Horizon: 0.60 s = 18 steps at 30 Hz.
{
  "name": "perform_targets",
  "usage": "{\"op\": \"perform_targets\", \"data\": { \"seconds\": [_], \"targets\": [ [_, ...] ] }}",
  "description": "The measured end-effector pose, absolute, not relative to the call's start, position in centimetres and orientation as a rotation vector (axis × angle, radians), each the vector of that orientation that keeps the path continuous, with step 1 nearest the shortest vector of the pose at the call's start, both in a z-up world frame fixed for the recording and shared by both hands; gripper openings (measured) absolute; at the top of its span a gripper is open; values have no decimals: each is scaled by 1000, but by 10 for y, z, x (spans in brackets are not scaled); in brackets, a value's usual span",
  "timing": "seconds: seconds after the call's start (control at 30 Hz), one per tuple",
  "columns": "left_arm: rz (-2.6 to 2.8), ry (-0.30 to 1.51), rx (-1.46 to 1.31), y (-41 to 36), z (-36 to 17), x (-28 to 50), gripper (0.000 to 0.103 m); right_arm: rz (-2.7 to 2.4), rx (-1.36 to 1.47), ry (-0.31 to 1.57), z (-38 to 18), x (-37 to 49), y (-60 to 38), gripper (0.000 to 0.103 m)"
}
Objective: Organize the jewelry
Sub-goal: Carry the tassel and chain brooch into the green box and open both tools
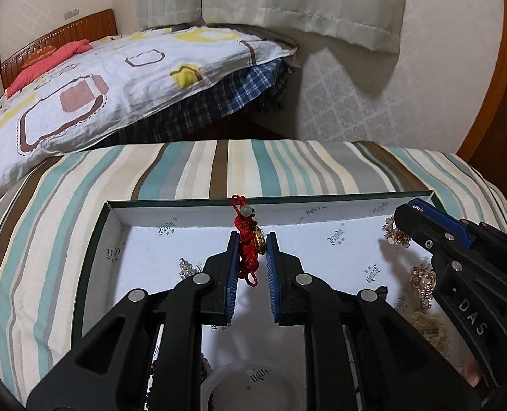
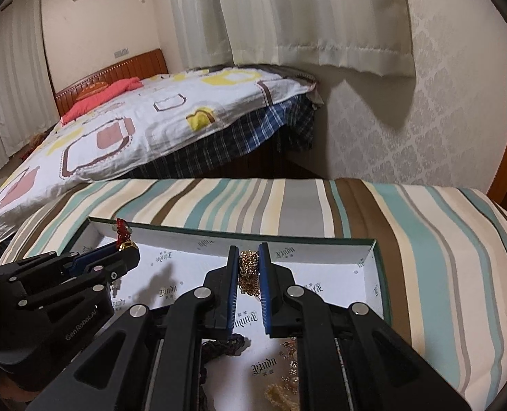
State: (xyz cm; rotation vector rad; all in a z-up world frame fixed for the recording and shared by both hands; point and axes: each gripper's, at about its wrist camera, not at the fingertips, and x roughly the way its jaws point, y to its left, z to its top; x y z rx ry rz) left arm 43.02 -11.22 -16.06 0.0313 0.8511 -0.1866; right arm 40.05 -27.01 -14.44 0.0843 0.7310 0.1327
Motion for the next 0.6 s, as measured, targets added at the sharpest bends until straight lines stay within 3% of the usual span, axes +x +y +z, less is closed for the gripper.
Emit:
{"op": "perform_targets", "data": {
  "seconds": [0.6],
  "targets": [
    [-176, 959, 14, -111, -178, 447, 16, 113, 75, 848, -157, 413, -267, 12]
  ]
}}
